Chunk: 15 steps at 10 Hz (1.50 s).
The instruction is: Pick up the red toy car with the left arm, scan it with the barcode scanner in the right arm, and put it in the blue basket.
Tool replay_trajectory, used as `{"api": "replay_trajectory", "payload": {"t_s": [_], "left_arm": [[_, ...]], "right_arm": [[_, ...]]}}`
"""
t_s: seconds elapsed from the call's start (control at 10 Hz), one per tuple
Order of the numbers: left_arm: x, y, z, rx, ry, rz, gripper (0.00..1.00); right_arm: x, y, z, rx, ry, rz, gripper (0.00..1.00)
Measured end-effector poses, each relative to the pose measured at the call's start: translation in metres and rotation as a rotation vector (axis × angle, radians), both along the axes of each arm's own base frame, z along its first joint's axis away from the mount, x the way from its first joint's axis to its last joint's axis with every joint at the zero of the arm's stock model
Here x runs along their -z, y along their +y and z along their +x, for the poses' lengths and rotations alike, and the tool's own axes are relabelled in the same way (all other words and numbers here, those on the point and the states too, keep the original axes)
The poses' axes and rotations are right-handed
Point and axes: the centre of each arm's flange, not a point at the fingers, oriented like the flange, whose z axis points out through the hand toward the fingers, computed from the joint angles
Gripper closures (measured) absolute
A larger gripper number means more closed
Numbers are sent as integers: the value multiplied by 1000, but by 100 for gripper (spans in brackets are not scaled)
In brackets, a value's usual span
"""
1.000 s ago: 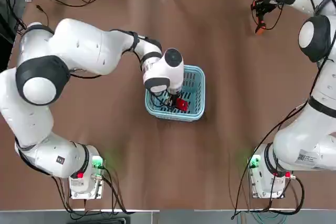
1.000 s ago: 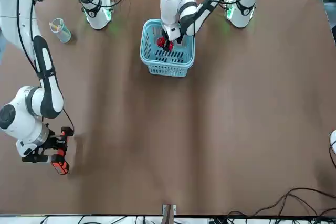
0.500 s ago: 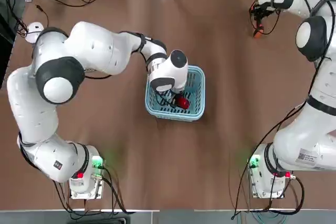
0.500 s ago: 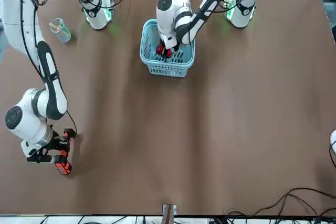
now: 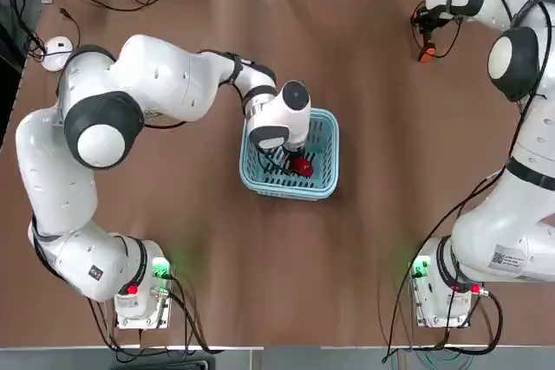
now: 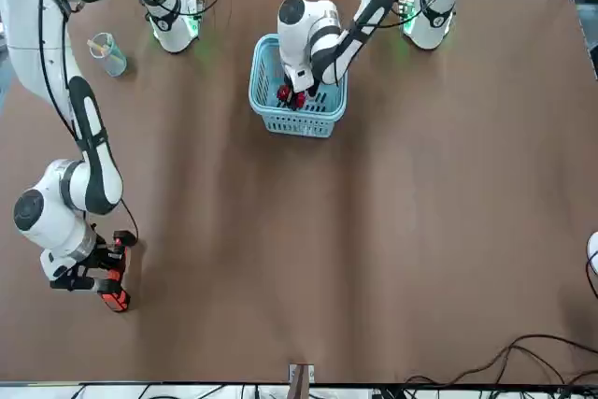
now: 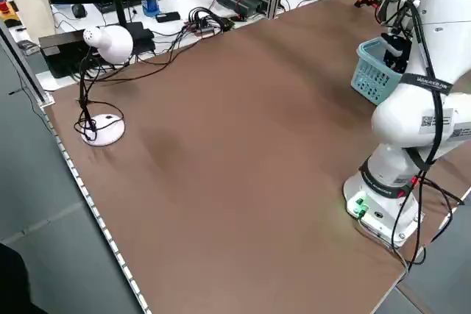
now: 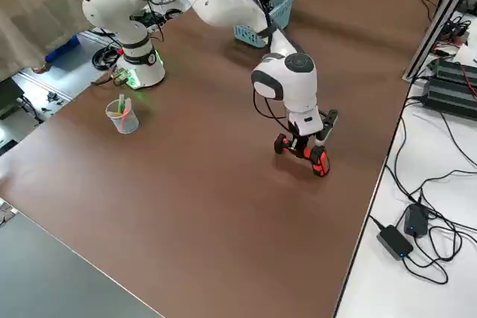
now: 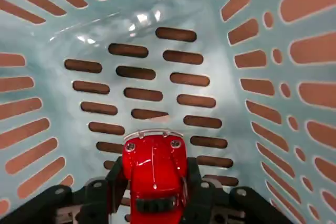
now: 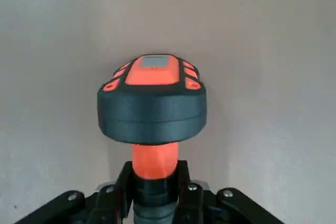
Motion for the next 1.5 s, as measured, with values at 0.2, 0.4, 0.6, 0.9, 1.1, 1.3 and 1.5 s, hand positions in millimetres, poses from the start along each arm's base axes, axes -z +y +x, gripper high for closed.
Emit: {"api": "replay_trajectory", "payload": {"t_s": [0.2,0.4,0.6,0.9,1.1,1.3,1.5], "left_arm": [[2,0,0,5,-2,3,51],[3,0,0,6,-1,5,51],[3,0,0,6,-1,4,49],[2,0,2,4,-3,2,41],[0,-2,4,3,-6,0,40],[-6,-4,9,-2,-12,11,38],[-17,-7,14,-6,-22,31,38]], "right_arm": [[2,-2,-1,2,5,-1,49],[1,-3,-1,4,5,-2,21],[-2,-4,-1,6,18,0,0],[-60,-2,5,1,27,2,0],[-130,0,0,-4,83,10,0],[-193,4,-14,-10,134,17,0],[-261,12,-38,-21,153,20,0]]}}
